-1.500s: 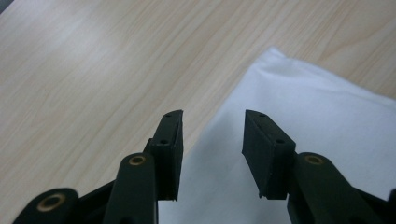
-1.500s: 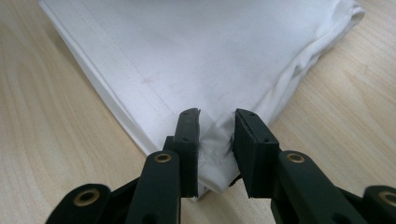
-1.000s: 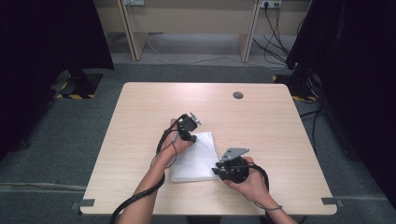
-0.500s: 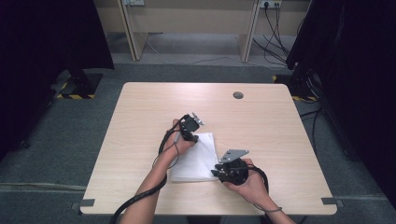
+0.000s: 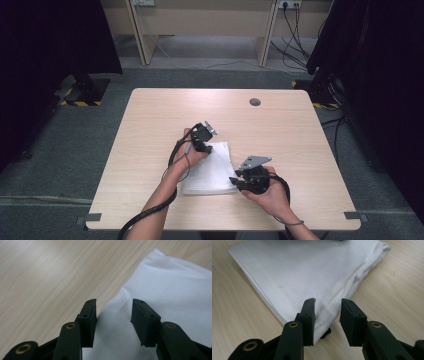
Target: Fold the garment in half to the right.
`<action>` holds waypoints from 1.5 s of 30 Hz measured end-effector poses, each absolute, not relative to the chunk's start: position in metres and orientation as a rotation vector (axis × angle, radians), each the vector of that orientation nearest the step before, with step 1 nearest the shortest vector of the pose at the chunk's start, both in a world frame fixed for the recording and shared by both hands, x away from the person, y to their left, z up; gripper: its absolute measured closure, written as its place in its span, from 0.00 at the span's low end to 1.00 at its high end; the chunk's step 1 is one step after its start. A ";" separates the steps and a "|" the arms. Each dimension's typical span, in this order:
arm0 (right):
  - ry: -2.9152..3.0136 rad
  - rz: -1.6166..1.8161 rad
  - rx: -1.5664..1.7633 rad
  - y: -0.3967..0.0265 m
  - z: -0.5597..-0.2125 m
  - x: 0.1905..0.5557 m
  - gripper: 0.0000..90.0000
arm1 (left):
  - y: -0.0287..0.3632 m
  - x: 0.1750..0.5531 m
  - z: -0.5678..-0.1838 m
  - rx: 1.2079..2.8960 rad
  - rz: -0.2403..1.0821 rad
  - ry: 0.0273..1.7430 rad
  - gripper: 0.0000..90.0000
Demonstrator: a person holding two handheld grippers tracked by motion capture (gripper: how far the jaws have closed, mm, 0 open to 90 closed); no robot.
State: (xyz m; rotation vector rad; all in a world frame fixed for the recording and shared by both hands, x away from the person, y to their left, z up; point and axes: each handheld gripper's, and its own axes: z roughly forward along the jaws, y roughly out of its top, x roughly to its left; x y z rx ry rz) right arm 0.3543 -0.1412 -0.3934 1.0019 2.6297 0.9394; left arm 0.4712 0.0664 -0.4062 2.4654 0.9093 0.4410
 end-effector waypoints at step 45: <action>2.641 0.967 1.098 -0.146 -0.398 0.363 0.61 | 0.108 0.376 -0.372 2.362 0.402 0.719 0.55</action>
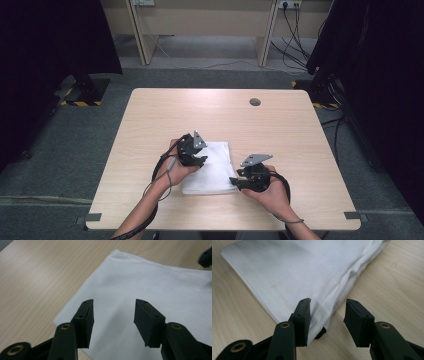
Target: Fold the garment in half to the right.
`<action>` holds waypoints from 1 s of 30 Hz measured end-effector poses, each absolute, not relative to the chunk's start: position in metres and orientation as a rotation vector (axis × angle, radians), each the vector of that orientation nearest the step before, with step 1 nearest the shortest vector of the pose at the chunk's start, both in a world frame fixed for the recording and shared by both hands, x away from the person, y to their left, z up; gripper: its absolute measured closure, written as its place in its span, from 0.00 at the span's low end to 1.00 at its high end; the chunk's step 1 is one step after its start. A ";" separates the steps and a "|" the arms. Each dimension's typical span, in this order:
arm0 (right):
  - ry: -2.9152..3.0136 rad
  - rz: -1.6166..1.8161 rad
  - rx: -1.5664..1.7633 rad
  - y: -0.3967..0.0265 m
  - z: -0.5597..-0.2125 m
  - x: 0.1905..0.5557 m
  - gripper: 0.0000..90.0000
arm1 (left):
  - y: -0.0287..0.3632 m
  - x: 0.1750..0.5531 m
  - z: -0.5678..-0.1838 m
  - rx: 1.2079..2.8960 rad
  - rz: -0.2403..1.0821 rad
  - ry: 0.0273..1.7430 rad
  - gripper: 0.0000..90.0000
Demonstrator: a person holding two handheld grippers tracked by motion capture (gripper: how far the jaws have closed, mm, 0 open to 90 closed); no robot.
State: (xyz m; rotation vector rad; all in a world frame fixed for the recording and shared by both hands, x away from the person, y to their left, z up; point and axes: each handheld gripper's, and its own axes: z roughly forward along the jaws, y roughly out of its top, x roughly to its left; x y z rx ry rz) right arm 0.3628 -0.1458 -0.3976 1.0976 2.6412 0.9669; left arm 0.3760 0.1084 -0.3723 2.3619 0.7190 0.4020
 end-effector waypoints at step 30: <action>2.672 1.028 1.156 -0.141 -0.403 0.357 0.79 | 0.112 0.340 -0.407 2.481 0.352 0.638 0.63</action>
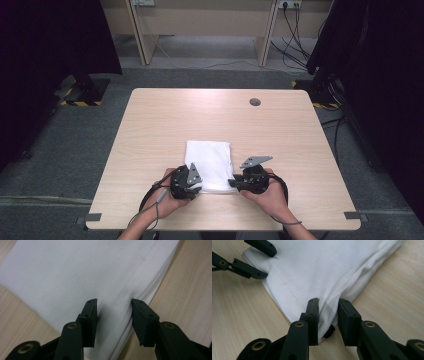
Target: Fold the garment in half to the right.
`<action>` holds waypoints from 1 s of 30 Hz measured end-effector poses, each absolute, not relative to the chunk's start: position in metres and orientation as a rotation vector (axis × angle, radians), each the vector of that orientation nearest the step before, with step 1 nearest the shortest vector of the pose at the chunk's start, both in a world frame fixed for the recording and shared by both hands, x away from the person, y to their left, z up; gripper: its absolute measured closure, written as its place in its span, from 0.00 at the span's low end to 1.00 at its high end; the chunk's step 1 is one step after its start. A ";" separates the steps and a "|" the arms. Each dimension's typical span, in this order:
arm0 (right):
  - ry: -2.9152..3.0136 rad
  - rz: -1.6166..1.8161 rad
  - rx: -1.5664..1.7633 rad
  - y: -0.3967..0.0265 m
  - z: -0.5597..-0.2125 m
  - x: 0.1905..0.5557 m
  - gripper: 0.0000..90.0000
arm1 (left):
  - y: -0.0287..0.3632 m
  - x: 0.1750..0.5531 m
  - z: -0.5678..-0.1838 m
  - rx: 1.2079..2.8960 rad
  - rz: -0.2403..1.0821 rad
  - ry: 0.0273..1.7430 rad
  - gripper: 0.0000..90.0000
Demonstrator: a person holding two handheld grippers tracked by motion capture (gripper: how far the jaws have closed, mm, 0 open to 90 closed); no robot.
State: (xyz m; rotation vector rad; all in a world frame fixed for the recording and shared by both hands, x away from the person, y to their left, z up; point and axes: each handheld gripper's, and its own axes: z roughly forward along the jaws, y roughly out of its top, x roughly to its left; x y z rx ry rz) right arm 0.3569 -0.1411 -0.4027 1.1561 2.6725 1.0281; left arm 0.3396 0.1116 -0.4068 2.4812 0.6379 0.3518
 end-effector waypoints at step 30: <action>2.612 1.051 1.147 -0.144 -0.391 0.358 0.70 | 0.113 0.370 -0.404 2.448 0.366 0.714 0.59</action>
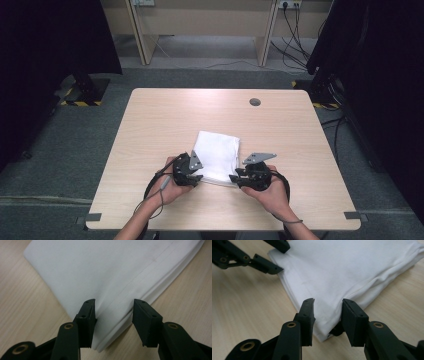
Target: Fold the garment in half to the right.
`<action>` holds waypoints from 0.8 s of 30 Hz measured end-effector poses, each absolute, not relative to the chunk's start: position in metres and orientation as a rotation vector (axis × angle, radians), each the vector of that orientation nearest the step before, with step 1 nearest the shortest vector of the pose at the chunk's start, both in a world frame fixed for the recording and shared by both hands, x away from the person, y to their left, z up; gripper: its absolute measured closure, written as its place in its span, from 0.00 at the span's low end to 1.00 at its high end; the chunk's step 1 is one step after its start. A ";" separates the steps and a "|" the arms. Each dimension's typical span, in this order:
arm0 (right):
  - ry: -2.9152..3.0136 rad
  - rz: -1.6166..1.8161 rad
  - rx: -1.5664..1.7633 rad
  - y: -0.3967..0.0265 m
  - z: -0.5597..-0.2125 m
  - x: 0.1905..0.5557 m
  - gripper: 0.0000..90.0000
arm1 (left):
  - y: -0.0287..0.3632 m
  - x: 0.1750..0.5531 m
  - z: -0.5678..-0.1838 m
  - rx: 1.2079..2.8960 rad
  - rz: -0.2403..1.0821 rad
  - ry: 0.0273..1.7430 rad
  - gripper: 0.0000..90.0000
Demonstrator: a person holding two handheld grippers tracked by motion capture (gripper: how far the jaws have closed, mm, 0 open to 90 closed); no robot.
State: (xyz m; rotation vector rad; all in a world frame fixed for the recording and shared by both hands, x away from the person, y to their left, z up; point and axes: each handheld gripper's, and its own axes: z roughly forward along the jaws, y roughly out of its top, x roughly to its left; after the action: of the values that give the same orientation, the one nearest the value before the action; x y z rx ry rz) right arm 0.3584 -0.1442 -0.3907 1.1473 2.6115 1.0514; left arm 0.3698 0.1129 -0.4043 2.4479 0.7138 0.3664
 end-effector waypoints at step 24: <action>2.581 0.970 1.113 -0.150 -0.401 0.370 0.61 | 0.109 0.365 -0.403 2.393 0.349 0.724 0.53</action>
State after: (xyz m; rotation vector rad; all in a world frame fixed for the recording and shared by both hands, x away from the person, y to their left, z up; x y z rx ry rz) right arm 0.3697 -0.1503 -0.4011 1.1131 2.5806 0.9702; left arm 0.3646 0.1086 -0.4026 2.3934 0.7239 0.3495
